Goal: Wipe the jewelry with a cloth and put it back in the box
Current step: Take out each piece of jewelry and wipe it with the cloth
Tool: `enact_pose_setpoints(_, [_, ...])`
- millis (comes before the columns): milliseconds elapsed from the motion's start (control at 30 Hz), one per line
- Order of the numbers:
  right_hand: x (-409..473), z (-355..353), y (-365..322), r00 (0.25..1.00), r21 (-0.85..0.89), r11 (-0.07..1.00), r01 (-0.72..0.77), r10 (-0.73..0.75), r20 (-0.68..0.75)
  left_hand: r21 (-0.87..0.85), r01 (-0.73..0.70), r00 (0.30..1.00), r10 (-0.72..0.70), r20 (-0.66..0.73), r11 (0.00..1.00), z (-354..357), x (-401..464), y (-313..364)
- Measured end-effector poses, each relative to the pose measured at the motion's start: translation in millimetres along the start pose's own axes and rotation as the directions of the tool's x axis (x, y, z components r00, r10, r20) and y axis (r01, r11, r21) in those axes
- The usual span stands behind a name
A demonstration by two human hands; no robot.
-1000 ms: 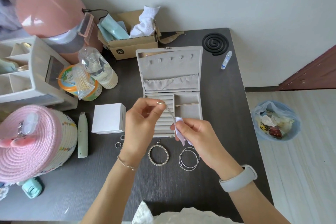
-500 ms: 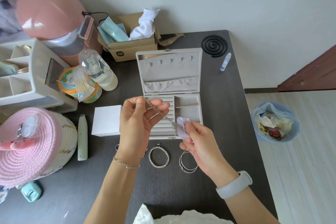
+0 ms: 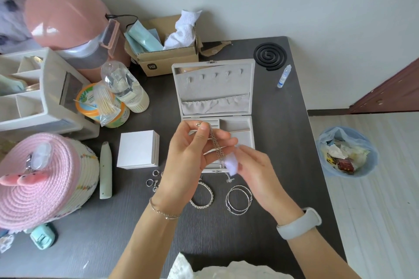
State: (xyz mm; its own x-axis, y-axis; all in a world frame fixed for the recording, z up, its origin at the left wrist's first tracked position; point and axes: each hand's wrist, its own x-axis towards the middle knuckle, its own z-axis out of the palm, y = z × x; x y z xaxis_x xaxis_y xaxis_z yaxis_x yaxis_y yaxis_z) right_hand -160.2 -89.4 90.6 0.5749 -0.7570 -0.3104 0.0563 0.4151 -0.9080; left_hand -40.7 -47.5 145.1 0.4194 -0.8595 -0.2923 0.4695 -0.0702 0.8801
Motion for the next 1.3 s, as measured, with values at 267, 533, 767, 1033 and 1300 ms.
enact_pose_setpoints(267, [-9,9,7,0.869,0.47,0.747,-0.471,0.302,0.391,0.017,-0.066,0.985,0.068,-0.159,0.998,-11,11,-2])
enact_pose_setpoints(533, [-6,11,14,0.879,0.526,0.714,-0.462,0.292,0.376,0.013,-0.07,0.98,0.071,-0.184,0.997,-12,10,-8])
enact_pose_setpoints(767, [-11,19,12,0.985,0.067,0.983,-0.171,0.167,0.053,0.017,-0.057,0.977,0.06,-0.203,0.998,-18,7,-13])
enact_pose_setpoints(1033, [-12,18,28,0.977,-0.209,0.961,-0.178,0.198,0.076,0.207,0.028,0.943,0.042,-0.329,0.978,-47,-7,-44])
enact_pose_setpoints(1300, [-21,32,44,0.969,-0.595,0.798,-0.098,0.214,0.127,-0.006,0.139,0.838,-0.121,-0.533,0.99,-104,-16,-67])
